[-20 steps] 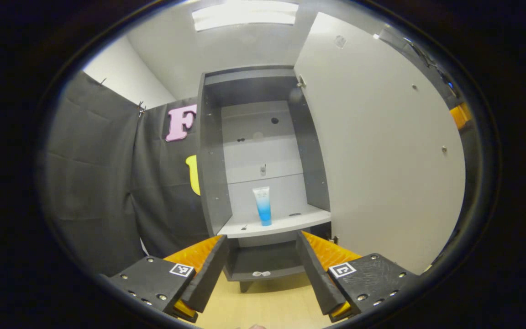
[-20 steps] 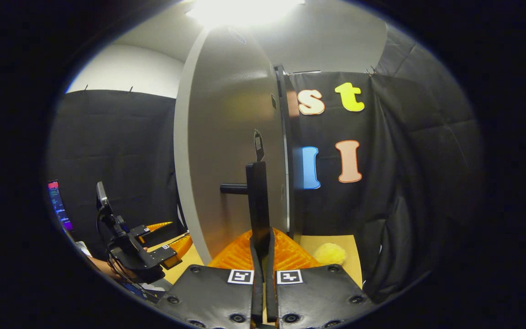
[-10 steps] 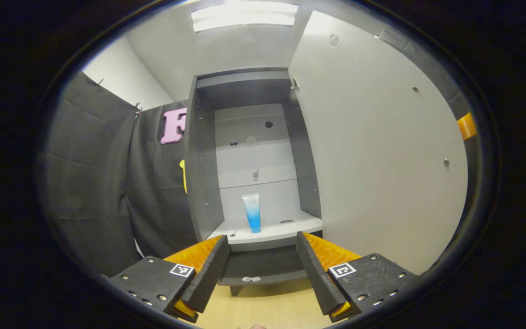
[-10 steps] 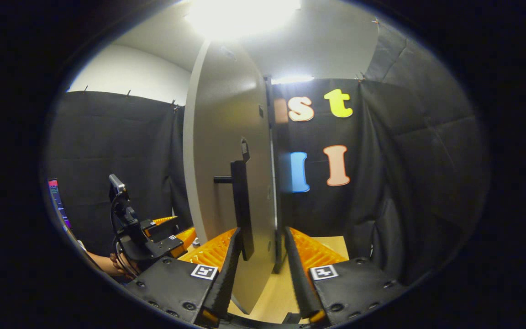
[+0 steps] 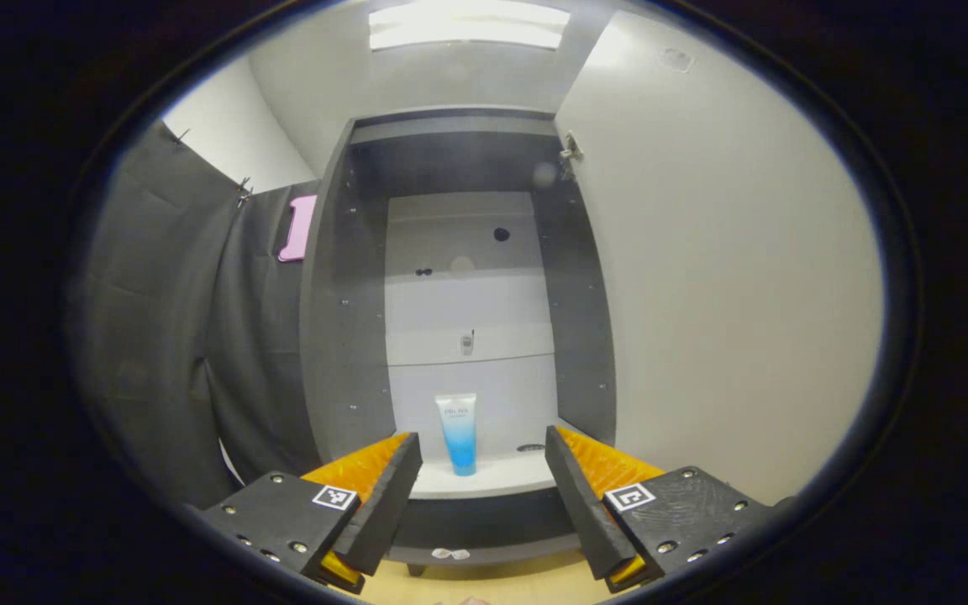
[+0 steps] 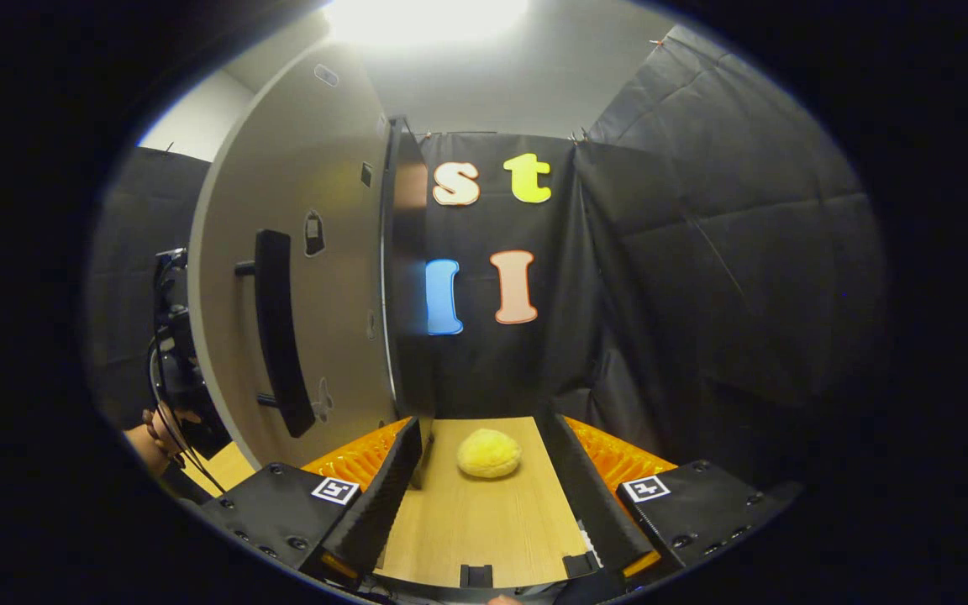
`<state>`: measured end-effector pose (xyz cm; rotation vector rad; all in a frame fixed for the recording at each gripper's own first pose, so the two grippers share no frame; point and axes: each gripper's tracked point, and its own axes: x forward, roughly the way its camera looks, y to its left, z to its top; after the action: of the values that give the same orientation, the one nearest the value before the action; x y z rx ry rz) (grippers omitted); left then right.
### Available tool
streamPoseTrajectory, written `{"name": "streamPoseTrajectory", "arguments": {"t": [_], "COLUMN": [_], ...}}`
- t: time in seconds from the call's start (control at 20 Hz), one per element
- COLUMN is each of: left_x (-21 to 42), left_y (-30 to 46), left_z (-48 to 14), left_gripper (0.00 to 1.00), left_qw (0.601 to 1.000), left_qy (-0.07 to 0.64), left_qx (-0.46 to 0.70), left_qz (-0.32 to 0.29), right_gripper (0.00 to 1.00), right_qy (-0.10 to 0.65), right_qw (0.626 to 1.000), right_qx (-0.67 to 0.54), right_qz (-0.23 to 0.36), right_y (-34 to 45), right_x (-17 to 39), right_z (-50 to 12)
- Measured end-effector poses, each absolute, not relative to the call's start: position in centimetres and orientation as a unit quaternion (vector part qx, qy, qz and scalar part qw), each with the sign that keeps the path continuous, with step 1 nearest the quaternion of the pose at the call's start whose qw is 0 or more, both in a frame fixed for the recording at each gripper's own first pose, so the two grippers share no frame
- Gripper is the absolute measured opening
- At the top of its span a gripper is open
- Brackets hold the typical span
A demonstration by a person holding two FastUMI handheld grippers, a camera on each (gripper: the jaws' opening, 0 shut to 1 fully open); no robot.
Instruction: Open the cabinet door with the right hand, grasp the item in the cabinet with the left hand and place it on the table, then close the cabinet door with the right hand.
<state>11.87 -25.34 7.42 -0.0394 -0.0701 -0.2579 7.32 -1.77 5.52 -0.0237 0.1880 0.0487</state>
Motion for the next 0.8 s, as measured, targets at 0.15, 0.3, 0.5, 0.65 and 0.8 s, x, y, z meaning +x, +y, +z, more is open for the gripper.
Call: {"name": "streamPoseTrajectory", "arguments": {"t": [0.15,0.3,0.5,0.65,0.8], "left_x": [16.7,20.6,25.3,28.1,29.5], "left_y": [-25.2,-25.7,-26.5,-27.4,-27.7], "left_z": [7.0,5.7,3.3,0.8,-0.6], "left_gripper": [0.92,0.92,0.92,0.89,0.89], "left_qw": [0.991,0.99,0.989,0.987,0.987], "left_qy": [-0.029,-0.017,0.007,0.033,0.047], "left_qx": [-0.03,-0.037,-0.039,-0.046,-0.043], "left_qz": [-0.128,-0.137,-0.145,-0.152,-0.149], "right_gripper": [0.98,0.98,0.98,0.98,0.98], "right_qy": [0.105,0.109,0.121,0.133,0.145], "right_qw": [0.994,0.993,0.991,0.988,0.986], "right_qx": [-0.012,-0.007,-0.003,-0.003,0.003], "right_qz": [-0.005,-0.033,-0.056,-0.075,-0.087], "right_y": [-2.3,-2.3,-1.7,-1.9,-1.7], "right_x": [8.5,10.1,12.0,12.5,13.6], "right_z": [4.8,4.4,3.7,2.9,2.2]}}
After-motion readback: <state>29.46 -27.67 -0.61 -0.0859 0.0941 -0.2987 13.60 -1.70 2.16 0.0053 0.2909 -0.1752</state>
